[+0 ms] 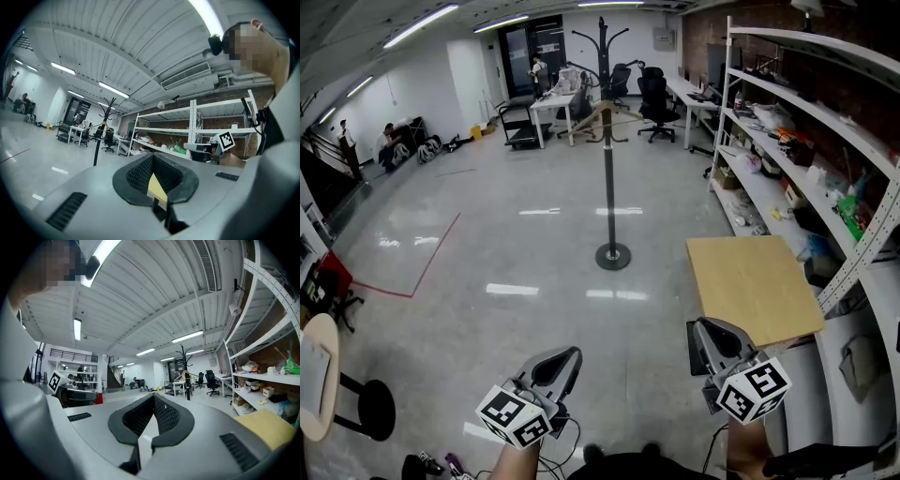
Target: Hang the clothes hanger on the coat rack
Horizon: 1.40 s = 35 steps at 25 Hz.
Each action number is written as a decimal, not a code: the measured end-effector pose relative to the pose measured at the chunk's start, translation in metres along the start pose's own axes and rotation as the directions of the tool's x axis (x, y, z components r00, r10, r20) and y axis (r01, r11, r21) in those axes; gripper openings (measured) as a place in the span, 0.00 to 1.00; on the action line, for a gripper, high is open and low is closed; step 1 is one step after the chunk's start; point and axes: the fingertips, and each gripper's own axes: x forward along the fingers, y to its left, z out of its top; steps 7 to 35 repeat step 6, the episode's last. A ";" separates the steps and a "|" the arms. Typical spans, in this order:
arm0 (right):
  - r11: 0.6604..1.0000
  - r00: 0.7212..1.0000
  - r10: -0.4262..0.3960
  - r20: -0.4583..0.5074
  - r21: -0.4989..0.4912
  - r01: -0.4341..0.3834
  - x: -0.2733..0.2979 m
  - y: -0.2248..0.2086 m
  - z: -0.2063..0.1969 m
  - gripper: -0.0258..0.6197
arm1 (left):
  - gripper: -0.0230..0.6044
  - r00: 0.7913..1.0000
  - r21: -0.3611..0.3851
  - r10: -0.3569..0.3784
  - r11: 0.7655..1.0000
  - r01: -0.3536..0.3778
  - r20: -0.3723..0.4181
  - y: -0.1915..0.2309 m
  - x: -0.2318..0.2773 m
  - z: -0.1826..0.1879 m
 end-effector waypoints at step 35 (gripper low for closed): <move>1.000 1.000 0.003 -0.022 -0.005 -0.003 0.003 0.014 -0.004 0.05 | 0.04 1.000 -0.023 0.017 1.000 -0.017 0.013 0.010 -0.012 0.003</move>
